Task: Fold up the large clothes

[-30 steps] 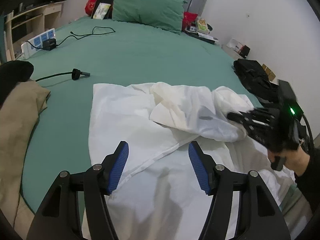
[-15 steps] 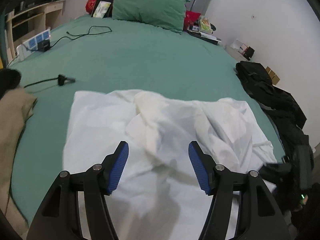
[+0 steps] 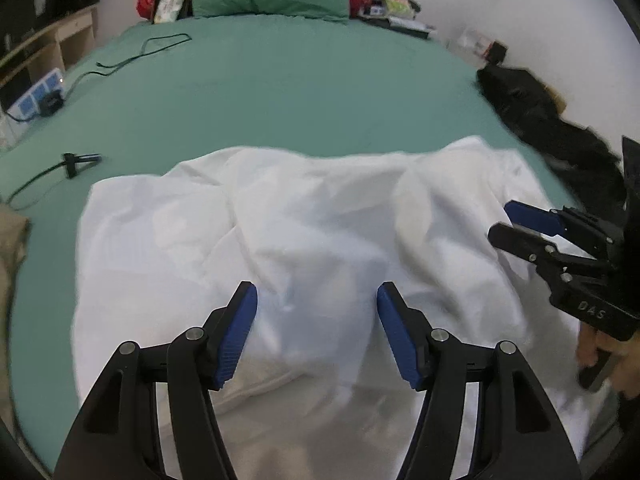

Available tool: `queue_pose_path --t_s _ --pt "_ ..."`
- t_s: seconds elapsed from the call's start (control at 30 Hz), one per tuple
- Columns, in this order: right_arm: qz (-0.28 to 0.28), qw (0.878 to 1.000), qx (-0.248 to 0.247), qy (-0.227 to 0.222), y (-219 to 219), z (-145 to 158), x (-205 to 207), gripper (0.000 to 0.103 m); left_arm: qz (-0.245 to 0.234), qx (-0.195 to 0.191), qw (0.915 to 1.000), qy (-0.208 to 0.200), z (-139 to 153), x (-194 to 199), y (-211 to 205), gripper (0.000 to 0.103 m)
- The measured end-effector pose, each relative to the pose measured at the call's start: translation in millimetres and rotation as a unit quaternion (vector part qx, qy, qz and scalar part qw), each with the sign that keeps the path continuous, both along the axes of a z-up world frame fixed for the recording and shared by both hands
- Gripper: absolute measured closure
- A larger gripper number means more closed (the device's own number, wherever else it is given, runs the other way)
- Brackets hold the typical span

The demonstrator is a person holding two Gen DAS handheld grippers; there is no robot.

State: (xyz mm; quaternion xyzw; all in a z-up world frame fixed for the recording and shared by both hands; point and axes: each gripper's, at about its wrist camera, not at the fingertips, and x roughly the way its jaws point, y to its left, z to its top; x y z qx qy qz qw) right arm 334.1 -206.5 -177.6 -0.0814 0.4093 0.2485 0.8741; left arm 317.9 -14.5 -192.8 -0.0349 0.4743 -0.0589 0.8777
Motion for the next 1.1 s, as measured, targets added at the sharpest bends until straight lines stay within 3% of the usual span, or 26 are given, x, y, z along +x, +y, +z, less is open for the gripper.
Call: queue_pose_path --t_s 0.03,0.1,0.17,0.27,0.43,0.7,0.83,1.1 --pt "0.007 1.000 -0.018 0.005 5.1 -6.2 -2.2 0.057 0.003 0.001 1.0000 0.006 -2.2 -2.5 2.9 0.037" --pt "0.034 0.998 -0.055 -0.014 16.7 -13.7 -16.4 0.027 0.008 -0.024 0.9996 0.013 -7.4 -10.6 13.2 0.037" --pt "0.053 0.995 -0.079 -0.018 25.3 -19.4 -27.1 0.018 0.010 -0.028 0.9995 0.006 -5.7 -20.0 17.7 0.037" --pt "0.061 0.993 -0.094 -0.021 22.7 -17.2 -47.5 0.018 0.018 -0.032 0.9993 -0.002 1.2 -36.7 24.8 0.037" --pt "0.034 0.997 -0.067 -0.018 7.5 0.4 -57.7 0.018 0.042 -0.031 0.9984 -0.023 23.6 -75.1 44.7 0.037" --pt "-0.078 0.995 -0.042 -0.056 -68.3 47.6 -99.3 0.018 0.097 -0.014 0.9931 -0.064 58.5 -153.3 89.5 0.037" --pt "-0.128 0.988 -0.075 -0.041 -115.1 44.7 -116.1 0.018 0.112 -0.004 0.9921 -0.057 49.3 -180.6 107.6 0.037" --pt "-0.232 0.971 -0.045 0.044 -200.5 23.6 -128.7 0.018 0.141 -0.001 0.9899 0.016 5.7 -212.8 125.7 0.037"
